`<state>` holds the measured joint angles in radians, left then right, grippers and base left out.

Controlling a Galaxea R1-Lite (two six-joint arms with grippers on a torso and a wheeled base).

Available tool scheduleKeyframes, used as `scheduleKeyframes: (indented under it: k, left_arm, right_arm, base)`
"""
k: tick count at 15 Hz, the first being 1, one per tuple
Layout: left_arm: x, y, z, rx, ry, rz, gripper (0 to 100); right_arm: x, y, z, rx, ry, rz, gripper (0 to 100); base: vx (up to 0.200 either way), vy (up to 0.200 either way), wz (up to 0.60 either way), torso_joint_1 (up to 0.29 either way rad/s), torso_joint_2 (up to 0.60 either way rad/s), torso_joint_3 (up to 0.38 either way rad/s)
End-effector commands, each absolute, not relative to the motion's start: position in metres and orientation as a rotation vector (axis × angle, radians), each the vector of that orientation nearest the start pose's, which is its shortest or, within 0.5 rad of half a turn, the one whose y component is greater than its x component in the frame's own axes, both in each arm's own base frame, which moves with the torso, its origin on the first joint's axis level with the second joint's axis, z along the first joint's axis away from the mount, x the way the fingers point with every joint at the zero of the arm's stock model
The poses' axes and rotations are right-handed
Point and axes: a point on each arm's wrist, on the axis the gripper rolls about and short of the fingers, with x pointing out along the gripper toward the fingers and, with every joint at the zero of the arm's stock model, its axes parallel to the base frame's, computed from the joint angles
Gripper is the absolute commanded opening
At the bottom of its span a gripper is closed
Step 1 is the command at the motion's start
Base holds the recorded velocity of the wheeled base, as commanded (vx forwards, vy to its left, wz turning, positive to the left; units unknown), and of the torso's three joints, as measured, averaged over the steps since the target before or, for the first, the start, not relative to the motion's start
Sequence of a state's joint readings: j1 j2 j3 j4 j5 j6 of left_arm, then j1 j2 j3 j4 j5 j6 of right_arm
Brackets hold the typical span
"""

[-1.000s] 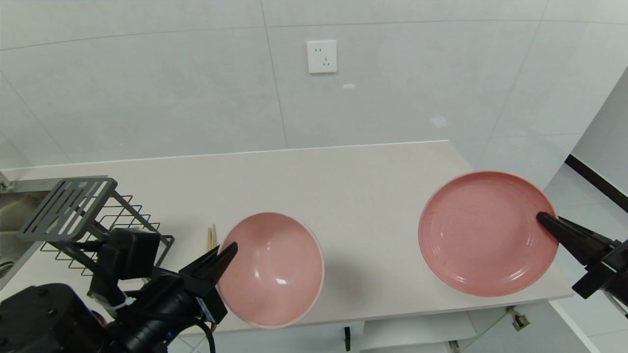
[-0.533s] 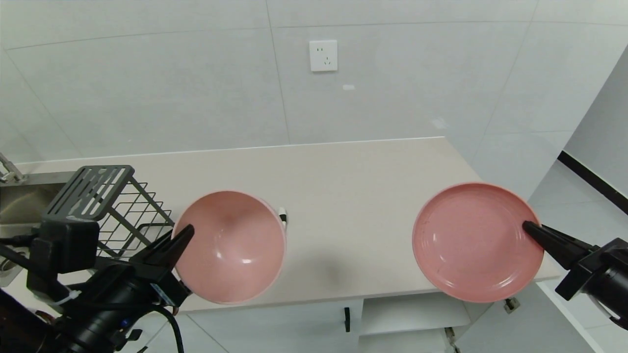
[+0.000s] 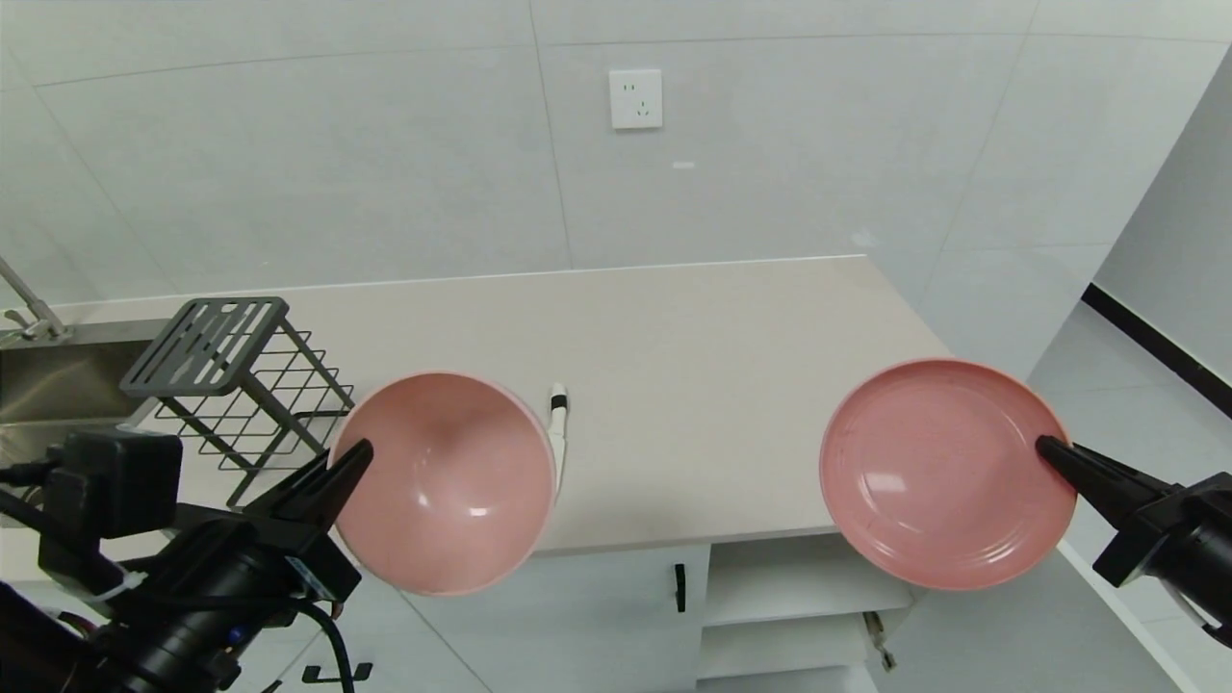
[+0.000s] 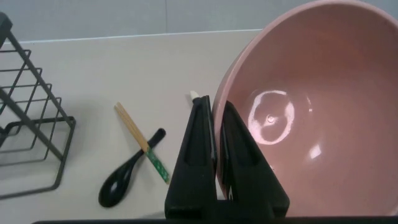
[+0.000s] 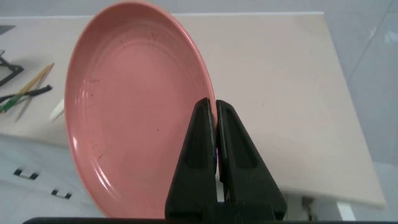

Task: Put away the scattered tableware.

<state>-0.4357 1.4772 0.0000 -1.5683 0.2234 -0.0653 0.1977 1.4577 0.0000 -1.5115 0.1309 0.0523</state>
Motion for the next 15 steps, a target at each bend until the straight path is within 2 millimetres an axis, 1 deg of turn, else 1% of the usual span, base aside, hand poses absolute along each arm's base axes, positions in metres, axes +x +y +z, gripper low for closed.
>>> scheduleKeyframes:
  k: [1, 2, 3, 4, 5, 10, 12, 15]
  left_arm:
    - [0.152, -0.065, 0.14, -0.094, -0.076, -0.216, 0]
    - [0.152, -0.065, 0.14, -0.094, -0.076, -0.216, 0]
    - [0.152, -0.066, 0.14, -0.094, -0.076, -0.219, 0]
    - [0.152, -0.066, 0.14, -0.094, -0.076, -0.219, 0]
    - [0.152, -0.066, 0.14, -0.094, -0.074, -0.219, 0]
    - [0.153, -0.067, 0.14, -0.093, -0.071, -0.22, 0]
    - [0.154, -0.067, 0.138, -0.091, -0.062, -0.22, 0]
    - [0.156, -0.076, 0.131, -0.079, -0.023, -0.26, 0]
  right_arm:
    - [0.153, 0.034, 0.142, 0.057, -0.051, 0.33, 0]
    - [0.153, 0.034, 0.142, 0.057, -0.051, 0.33, 0]
    - [0.146, 0.032, 0.144, 0.058, -0.043, 0.328, 0]
    - [0.143, 0.031, 0.144, 0.059, -0.038, 0.328, 0]
    - [0.139, 0.03, 0.145, 0.059, -0.031, 0.325, 0]
    - [0.132, 0.025, 0.145, 0.058, -0.016, 0.298, 0]
    - [0.126, 0.022, 0.144, 0.059, 0.005, 0.282, 0]
    - [0.117, 0.02, 0.142, 0.059, 0.039, 0.274, 0]
  base:
    - [0.0, 0.0, -0.6, 0.002, 0.0, 0.002]
    - [0.0, 0.0, -0.6, 0.002, -0.01, 0.007]
    - [0.0, 0.0, -0.6, 0.007, 0.0, 0.002]
    - [0.0, 0.0, -0.6, 0.012, 0.0, -0.002]
    - [0.0, 0.0, 0.0, 0.0, 0.0, 0.0]
    - [0.0, 0.0, 0.0, 0.0, 0.0, 0.0]
    - [0.0, 0.0, 0.0, 0.0, 0.0, 0.0]
    - [0.0, 0.0, 0.0, 0.0, 0.0, 0.0]
